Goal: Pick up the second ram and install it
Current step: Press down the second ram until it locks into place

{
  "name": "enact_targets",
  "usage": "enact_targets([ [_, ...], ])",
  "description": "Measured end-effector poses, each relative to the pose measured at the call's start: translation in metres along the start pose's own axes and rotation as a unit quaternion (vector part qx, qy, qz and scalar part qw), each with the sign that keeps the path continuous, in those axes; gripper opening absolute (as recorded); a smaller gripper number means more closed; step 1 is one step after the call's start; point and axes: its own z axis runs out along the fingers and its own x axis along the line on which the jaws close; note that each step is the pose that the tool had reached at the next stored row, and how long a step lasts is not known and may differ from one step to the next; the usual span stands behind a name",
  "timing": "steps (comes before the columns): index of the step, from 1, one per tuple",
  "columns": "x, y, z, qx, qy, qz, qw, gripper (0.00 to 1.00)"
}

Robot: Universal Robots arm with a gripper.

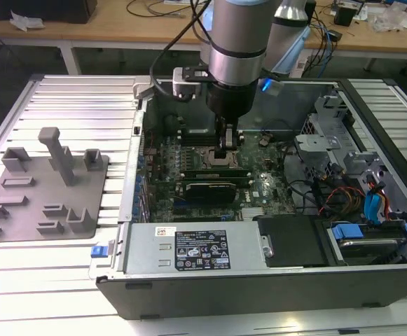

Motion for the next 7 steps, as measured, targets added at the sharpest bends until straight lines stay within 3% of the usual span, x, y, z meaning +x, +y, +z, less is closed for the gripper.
enact_targets([
  [7, -0.0001, -0.0004, 0.0, 0.0, 0.0, 0.0, 1.0, 0.08],
])
